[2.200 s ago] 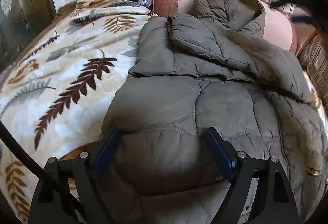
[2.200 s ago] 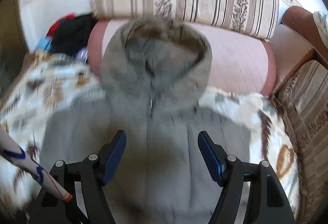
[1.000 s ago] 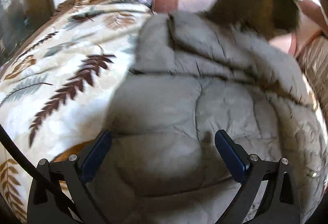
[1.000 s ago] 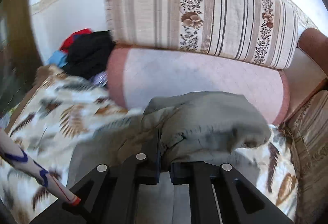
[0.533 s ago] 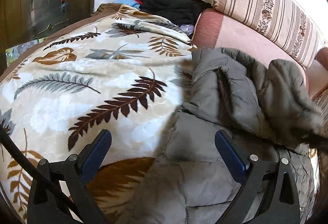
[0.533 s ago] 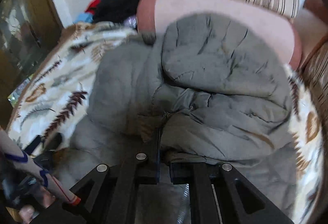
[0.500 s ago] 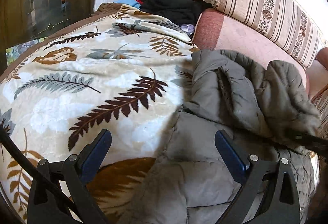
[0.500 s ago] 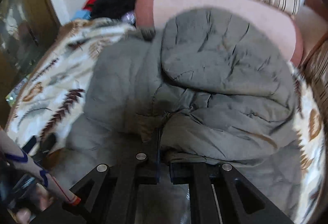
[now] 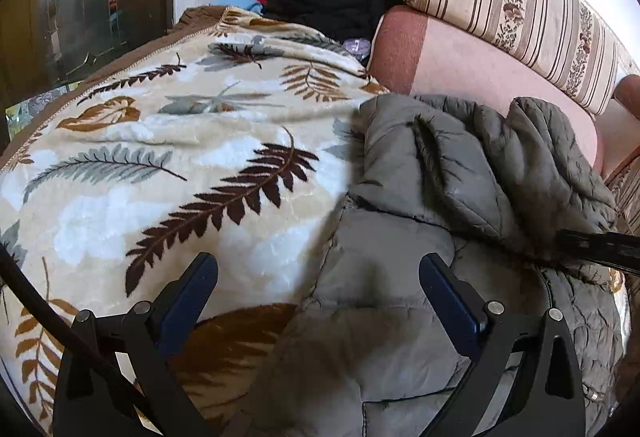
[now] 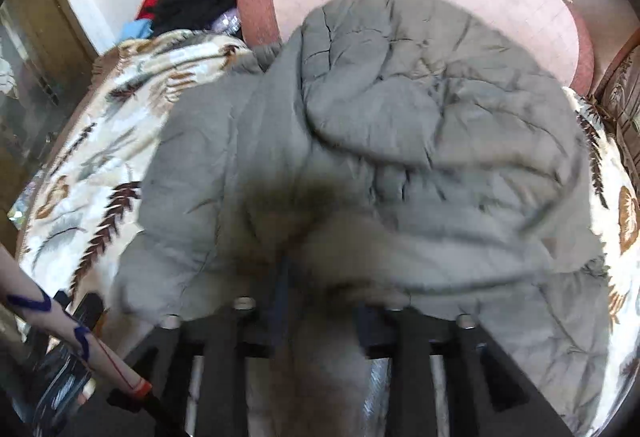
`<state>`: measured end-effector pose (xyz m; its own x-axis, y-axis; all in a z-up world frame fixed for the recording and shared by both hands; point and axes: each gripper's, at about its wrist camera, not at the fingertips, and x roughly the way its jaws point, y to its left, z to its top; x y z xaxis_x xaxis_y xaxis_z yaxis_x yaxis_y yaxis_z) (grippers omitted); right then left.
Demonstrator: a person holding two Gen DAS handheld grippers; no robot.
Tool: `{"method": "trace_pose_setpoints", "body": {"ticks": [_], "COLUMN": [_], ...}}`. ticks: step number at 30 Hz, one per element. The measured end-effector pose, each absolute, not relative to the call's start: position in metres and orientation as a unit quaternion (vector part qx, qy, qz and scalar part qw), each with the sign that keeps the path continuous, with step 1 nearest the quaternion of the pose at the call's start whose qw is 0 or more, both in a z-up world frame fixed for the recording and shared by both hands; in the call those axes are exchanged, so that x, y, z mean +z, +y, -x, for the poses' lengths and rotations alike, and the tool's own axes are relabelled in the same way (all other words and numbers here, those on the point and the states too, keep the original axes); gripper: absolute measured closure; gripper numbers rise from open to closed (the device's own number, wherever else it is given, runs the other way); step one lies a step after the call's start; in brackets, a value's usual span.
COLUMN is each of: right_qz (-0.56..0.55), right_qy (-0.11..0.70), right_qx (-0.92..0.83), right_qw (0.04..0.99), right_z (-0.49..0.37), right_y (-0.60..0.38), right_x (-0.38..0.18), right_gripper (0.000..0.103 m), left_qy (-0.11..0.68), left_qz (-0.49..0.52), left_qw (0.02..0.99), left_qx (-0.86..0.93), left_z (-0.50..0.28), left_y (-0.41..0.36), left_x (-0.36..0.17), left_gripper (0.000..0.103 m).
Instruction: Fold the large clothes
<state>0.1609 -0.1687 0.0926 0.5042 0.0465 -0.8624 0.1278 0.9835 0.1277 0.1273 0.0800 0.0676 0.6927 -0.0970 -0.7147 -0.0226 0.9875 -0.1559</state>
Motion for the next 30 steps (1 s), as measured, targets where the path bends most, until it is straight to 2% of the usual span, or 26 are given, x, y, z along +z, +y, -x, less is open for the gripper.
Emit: {"method": "trace_pose_setpoints", "body": {"ticks": [6,11,13,17,22,24,26,30], "right_qz": [-0.074,-0.065,-0.062,-0.077,-0.144,-0.107,-0.051,-0.063], "right_qy": [0.479,0.391,0.371,0.400,0.505,0.515,0.502,0.469], "right_qx": [-0.010,-0.100,-0.140,-0.166,-0.112,-0.100,-0.108,-0.117], "right_qw": [0.874,0.913,0.916,0.898,0.844,0.845,0.857,0.873], "right_z": [-0.125,-0.133,-0.156,-0.214,-0.241,-0.234,-0.229,-0.222], "right_y": [-0.194,-0.234,-0.247,-0.264,-0.257,-0.235,-0.217,-0.221], "right_x": [0.139,0.190,0.194,0.168,0.076,0.056,0.054,0.087], "right_gripper": [0.060,0.056,0.056,0.056,0.056,0.055,0.055,0.056], "left_qy": [0.391,0.393,0.395,0.401,0.408,0.411,0.417,0.416], "left_qz": [0.083,0.081,0.077,0.074,0.070,0.065,0.060,0.068], "left_qw": [0.916,0.916,0.915,0.913,0.910,0.909,0.906,0.906], "left_qx": [-0.027,-0.028,-0.029,-0.027,-0.030,-0.032,-0.033,-0.030], "left_z": [-0.126,-0.128,-0.129,-0.133,-0.136,-0.138,-0.140,-0.139], "left_y": [0.081,0.079,0.077,0.076,0.073,0.071,0.068,0.072], "left_x": [0.070,0.069,0.068,0.063,0.059,0.058,0.055,0.055], "left_gripper": [0.002,0.002,0.002,0.002,0.002,0.002,0.002,0.002]}}
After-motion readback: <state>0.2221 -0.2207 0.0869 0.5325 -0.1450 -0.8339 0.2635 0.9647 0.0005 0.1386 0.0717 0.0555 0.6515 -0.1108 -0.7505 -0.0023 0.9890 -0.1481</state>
